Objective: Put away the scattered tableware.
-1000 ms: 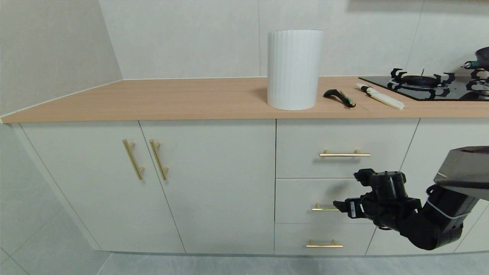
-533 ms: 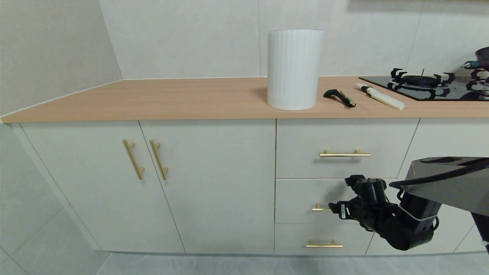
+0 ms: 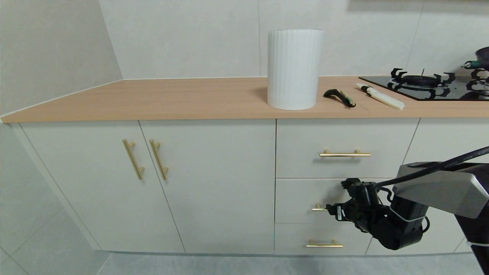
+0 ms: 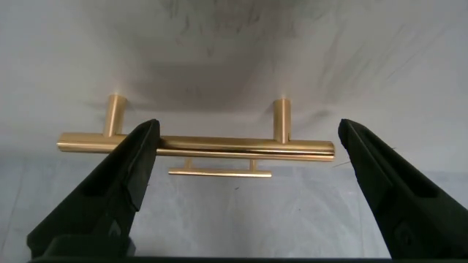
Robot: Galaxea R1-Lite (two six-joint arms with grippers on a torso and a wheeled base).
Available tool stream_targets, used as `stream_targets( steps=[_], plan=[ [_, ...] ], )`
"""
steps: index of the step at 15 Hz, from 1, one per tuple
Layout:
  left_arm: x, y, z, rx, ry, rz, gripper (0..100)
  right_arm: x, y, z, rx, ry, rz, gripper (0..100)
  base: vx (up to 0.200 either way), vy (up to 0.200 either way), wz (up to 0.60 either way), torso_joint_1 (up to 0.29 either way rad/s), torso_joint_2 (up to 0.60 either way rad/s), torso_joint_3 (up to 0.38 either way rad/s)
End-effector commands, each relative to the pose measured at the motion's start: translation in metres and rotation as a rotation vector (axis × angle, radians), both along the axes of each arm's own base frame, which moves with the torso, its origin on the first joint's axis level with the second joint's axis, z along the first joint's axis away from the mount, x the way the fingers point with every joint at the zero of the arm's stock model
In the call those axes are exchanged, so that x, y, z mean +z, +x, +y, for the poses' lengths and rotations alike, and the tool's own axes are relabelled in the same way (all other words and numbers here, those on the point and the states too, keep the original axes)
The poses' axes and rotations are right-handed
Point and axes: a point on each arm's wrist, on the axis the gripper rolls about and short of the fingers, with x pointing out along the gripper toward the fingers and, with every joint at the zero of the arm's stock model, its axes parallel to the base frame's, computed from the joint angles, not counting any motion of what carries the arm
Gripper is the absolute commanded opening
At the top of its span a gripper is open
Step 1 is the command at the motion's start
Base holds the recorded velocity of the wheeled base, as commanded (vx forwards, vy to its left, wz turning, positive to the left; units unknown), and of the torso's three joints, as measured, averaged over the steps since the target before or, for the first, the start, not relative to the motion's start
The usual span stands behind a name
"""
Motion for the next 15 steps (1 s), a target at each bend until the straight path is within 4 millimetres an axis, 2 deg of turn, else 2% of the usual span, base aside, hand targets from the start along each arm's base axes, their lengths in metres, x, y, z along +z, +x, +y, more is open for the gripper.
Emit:
stream_targets(
  steps=[1,8,9,10,11,12,13,14,15],
  plan=[
    [0.000,0.000,0.000,-0.001,0.000,0.000,100,-0.003,-0.001,0.000,0.002,-0.004,0.011,100,0.000,0.000,0.00,0.000,0.00,0.000],
    [0.000,0.000,0.000,0.001,0.000,0.000,100,-0.002,-0.012,-0.003,0.006,-0.023,0.066,100,0.000,0.000,0.00,0.000,0.00,0.000],
    [0.000,0.000,0.000,0.001,0.000,0.000,100,0.022,-0.024,-0.007,0.013,-0.022,0.101,100,0.000,0.000,0.00,0.000,0.00,0.000],
    [0.000,0.000,0.000,0.001,0.000,0.000,100,0.034,-0.031,-0.008,0.018,-0.022,0.118,100,0.000,0.000,0.00,0.000,0.00,0.000],
    [0.000,0.000,0.000,-0.001,0.000,0.000,100,0.064,-0.043,-0.010,0.040,-0.012,0.146,100,0.000,0.000,0.00,0.000,0.00,0.000],
    [0.000,0.000,0.000,-0.001,0.000,0.000,100,0.120,-0.065,-0.013,0.087,0.024,0.142,100,0.000,0.000,0.00,0.000,0.00,0.000],
    [0.000,0.000,0.000,-0.001,0.000,0.000,100,0.145,-0.076,-0.014,0.106,0.043,0.121,100,0.000,0.000,0.00,0.000,0.00,0.000],
    [0.000,0.000,0.000,-0.001,0.000,0.000,100,0.186,-0.096,-0.015,0.133,0.070,0.052,100,0.000,0.000,0.00,0.000,0.00,0.000],
    [0.000,0.000,0.000,0.001,0.000,0.000,100,0.197,-0.101,-0.014,0.140,0.080,0.018,100,0.000,0.000,0.00,0.000,0.00,0.000]
  ],
)
